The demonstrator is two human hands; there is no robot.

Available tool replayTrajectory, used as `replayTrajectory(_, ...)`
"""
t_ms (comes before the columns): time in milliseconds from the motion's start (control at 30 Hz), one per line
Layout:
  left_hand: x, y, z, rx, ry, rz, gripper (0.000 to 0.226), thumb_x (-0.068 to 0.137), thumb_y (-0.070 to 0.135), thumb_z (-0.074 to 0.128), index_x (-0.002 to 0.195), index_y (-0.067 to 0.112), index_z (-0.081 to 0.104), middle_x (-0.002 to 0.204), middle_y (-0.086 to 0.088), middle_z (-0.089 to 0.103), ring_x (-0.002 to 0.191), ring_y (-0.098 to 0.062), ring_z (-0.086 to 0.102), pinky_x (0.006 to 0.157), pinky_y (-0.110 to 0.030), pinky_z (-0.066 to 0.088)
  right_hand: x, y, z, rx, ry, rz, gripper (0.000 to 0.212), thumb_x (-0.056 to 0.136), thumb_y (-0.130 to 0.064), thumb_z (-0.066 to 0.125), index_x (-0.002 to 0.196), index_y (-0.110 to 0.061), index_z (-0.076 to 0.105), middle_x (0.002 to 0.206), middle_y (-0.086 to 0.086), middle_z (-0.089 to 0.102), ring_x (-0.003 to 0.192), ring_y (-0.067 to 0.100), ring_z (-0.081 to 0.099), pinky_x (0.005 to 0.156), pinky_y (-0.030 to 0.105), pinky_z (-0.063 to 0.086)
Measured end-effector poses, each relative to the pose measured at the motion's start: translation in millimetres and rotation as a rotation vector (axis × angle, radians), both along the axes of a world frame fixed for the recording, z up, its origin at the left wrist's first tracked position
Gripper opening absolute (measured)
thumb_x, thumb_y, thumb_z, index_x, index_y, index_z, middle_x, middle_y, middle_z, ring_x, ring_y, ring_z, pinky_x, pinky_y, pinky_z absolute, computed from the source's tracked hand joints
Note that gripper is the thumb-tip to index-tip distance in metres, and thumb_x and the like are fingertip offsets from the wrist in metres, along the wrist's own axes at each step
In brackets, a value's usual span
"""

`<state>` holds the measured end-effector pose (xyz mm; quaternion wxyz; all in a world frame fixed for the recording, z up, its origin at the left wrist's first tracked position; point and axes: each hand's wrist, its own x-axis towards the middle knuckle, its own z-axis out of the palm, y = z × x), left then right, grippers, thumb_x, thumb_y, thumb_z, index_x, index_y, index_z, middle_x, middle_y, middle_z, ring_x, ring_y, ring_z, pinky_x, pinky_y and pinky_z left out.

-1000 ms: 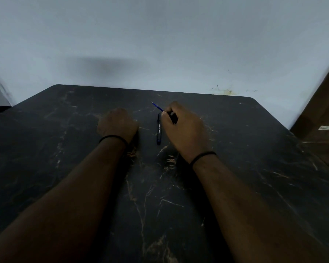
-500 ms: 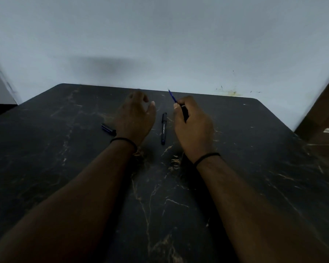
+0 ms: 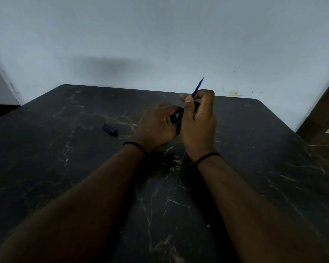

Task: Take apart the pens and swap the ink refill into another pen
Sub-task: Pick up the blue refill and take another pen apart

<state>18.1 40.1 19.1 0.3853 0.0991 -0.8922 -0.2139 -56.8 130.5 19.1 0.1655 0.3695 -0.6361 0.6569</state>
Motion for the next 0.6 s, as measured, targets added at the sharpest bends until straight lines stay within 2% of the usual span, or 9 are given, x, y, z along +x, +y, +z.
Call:
replayTrajectory(100,-0.2,1.1,0.4,-0.002,-0.005,0.056,0.021,0.082,0.029,0.056,0.092,0.021,0.072,0.081,0.001,0.066,0.071,-0.019,0.060,0.064,-0.038,0.052,3.8,-0.4,-0.6,0.033,0.021,0.012,0.009,0.100,-0.036,0.046,0.096,-0.029,0.041,0.090,-0.004,0.071,0.077,0.010,0.067,0.066,0.043,0.056)
replayTrajectory(233,0.2,-3.7,-1.1,-0.047,0.030,0.118,0.022,0.084,0.026,0.057,0.088,0.012,0.074,0.080,-0.004,0.067,0.069,-0.022,0.059,0.062,-0.043,0.052,8.5,1.0,3.8,-0.050,0.030,0.037,0.007,0.099,-0.030,0.050,0.094,-0.027,0.046,0.083,-0.014,0.060,0.075,0.007,0.060,0.067,0.039,0.054)
replayTrajectory(300,0.3,-6.4,-0.8,-0.069,0.018,0.148,0.026,0.086,0.032,0.059,0.091,0.013,0.075,0.081,-0.005,0.068,0.070,-0.021,0.059,0.062,-0.041,0.052,10.5,2.7,8.6,-0.144,0.036,0.049,0.004,0.101,-0.023,0.050,0.098,-0.023,0.047,0.093,-0.002,0.065,0.083,0.017,0.062,0.073,0.041,0.054)
replayTrajectory(367,-0.3,-10.0,-2.2,-0.093,0.015,0.183,0.020,0.087,0.033,0.066,0.091,0.016,0.076,0.080,-0.004,0.067,0.070,-0.020,0.059,0.061,-0.037,0.050,12.3,4.7,13.7,-0.246,0.023,0.057,0.001,0.102,-0.017,0.048,0.102,-0.016,0.047,0.098,0.007,0.066,0.089,0.019,0.063,0.078,0.035,0.053)
replayTrajectory(433,-1.2,-13.7,-4.5,-0.073,0.028,0.225,0.013,0.086,0.031,0.070,0.082,0.019,0.072,0.077,-0.001,0.063,0.069,-0.018,0.057,0.058,-0.032,0.045,12.1,5.6,18.5,-0.339,-0.003,0.055,0.005,0.102,-0.011,0.044,0.105,-0.009,0.047,0.094,0.005,0.065,0.086,0.015,0.063,0.078,0.028,0.052)
replayTrajectory(533,-1.7,-19.9,-7.4,0.010,0.080,0.267,0.031,0.088,0.031,0.069,0.065,0.032,0.050,0.067,0.011,0.048,0.060,-0.008,0.046,0.053,-0.027,0.034,10.7,5.8,24.9,-0.429,-0.056,0.061,0.007,0.103,-0.007,0.040,0.107,-0.008,0.046,0.084,0.007,0.061,0.077,0.020,0.060,0.074,0.035,0.052)
replayTrajectory(600,-0.9,-23.9,-8.6,0.078,0.108,0.296,0.028,0.090,0.032,0.067,0.067,0.031,0.052,0.065,0.014,0.045,0.058,-0.005,0.046,0.053,-0.024,0.031,10.0,5.0,25.1,-0.436,-0.087,0.060,0.006,0.102,-0.008,0.042,0.106,-0.010,0.047,0.079,0.002,0.060,0.074,0.018,0.060,0.072,0.037,0.053)
